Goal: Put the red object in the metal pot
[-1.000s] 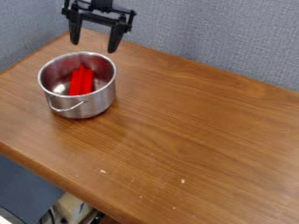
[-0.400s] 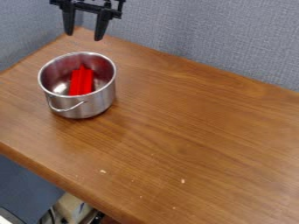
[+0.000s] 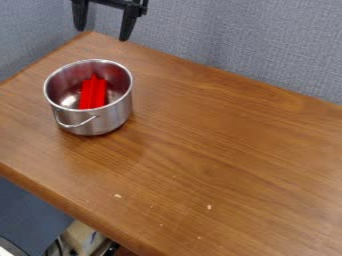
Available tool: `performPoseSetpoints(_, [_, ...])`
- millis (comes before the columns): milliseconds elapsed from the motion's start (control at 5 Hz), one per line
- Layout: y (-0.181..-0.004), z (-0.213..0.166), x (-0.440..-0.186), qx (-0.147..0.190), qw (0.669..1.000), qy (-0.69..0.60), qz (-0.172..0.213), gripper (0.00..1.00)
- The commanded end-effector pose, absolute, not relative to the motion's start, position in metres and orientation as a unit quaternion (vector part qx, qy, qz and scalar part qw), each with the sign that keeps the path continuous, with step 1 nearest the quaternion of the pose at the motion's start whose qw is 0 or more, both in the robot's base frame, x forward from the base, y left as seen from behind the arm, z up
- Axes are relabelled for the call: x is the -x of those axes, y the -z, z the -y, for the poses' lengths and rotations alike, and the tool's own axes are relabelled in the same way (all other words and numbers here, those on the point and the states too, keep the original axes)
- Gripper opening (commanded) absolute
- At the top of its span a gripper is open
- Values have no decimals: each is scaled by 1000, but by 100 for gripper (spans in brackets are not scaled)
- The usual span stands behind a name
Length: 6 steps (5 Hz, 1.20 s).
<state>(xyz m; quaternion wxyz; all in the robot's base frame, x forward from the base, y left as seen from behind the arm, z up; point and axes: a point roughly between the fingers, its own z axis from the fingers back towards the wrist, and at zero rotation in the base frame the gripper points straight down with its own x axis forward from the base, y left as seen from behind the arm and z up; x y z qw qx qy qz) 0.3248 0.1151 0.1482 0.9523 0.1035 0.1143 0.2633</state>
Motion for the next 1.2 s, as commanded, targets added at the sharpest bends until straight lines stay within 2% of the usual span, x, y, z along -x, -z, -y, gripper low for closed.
performPoseSetpoints(0, [-188,-116,-325,-106,963,-238,-65,100])
performPoseSetpoints(600, [-171,-120,-320,-97,943,-306,-82,100])
performPoseSetpoints(1000, [-140,-130,-327,-117,955,-248,-109,100])
